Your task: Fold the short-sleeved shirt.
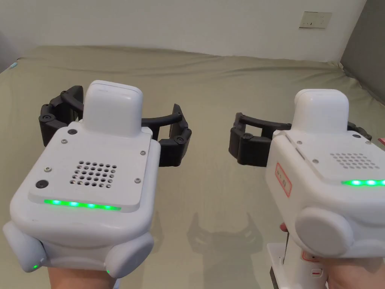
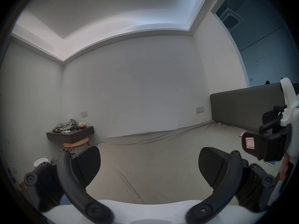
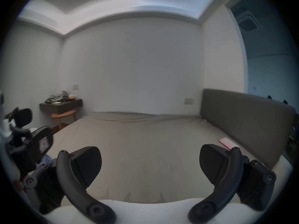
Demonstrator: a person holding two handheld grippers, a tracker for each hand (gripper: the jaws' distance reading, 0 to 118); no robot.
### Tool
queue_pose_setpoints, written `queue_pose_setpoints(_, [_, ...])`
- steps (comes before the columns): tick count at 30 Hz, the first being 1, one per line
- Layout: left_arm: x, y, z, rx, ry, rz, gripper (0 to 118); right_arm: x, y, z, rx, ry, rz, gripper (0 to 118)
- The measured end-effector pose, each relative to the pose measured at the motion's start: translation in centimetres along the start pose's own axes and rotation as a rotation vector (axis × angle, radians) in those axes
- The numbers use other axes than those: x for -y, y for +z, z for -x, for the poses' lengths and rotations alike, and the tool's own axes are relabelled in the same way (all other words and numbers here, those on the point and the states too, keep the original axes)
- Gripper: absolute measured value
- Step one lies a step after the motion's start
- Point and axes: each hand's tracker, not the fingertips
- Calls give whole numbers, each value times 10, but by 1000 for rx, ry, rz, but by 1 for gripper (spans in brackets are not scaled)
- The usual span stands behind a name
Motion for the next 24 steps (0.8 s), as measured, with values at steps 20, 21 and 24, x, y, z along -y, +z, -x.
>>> queue_pose_setpoints(20, [1,3,-4,-20,-7,-1,117,-5,4,13,25,97,58,118])
queue_pose_setpoints(21, [2,3,-4,-20,-9,0,117,-4,3,14,12,102,73,118])
queue_pose_setpoints(24, [3,2,-6,-18,-17,4,117,-2,6,21,9,60,85,118])
